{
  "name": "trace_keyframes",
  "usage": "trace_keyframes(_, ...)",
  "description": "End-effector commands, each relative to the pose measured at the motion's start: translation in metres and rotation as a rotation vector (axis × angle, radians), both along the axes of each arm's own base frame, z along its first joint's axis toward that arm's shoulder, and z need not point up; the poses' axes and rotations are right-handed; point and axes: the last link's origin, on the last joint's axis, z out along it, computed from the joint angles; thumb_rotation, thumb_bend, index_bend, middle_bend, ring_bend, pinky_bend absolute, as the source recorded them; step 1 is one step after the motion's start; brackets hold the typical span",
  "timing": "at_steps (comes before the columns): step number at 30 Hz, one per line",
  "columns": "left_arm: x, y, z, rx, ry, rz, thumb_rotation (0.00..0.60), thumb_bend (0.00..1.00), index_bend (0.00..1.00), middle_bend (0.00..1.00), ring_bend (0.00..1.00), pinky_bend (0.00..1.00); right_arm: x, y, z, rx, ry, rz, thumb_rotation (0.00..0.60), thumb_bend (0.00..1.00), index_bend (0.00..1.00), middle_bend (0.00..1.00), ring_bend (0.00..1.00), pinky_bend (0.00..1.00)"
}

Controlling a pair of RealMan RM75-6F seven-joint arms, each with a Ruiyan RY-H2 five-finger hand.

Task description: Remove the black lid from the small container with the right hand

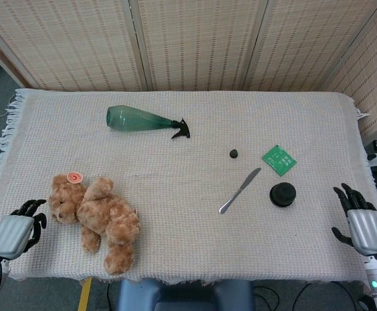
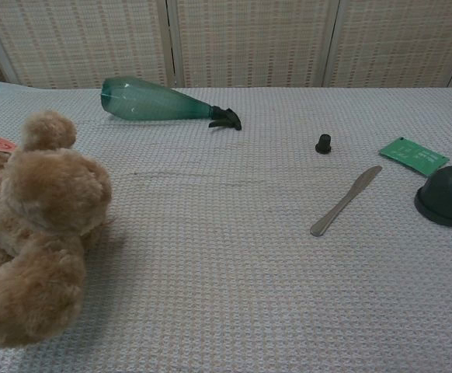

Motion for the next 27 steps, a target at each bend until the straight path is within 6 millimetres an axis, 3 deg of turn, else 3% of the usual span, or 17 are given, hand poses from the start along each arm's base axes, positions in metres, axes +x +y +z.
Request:
trace_keyframes(1,0.000,0.000,0.000,-0.001,0.001,0.000,0.600,0.76,0.56,0.17,0.15,0.43,0.000,0.000,0.000,0.000,0.002,-0.004,0.600,0.15,0.09,0.03,0.11,0.33)
trace_keyframes(11,0.002,-0.003,0.003,0.009,-0.007,-0.011,0.600,0.77,0.56,0.17,0.15,0.43,0.000,-0.002,-0.001,0.004,0.007,-0.008,0.600,0.15,0.08,0.03,0.11,0.33)
trace_keyframes(16,-0.001,0.001,0.003,0.013,-0.009,-0.002,0.600,0.77,0.56,0.17,0.15,0.43,-0.004,-0.012,-0.003,0.019,0.010,-0.004,0.600,0.12,0.01,0.01,0.04,0.32)
trace_keyframes(20,0.001,-0.001,0.003,0.010,-0.012,-0.001,0.600,0.76,0.56,0.17,0.15,0.43,-0.004,-0.015,-0.005,0.056,0.012,0.003,0.600,0.11,0.00,0.00,0.00,0.25)
trace_keyframes(23,0.002,-0.004,0.006,0.022,-0.019,-0.013,0.600,0.77,0.56,0.17,0.15,0.43,-0.002,-0.014,-0.008,0.076,0.021,0.029,0.600,0.09,0.00,0.00,0.00,0.12)
trace_keyframes(27,0.002,-0.004,0.009,0.034,-0.027,-0.013,0.600,0.77,0.56,0.17,0.15,0.43,-0.002,-0.024,-0.011,0.082,0.024,0.029,0.600,0.08,0.00,0.00,0.00,0.07)
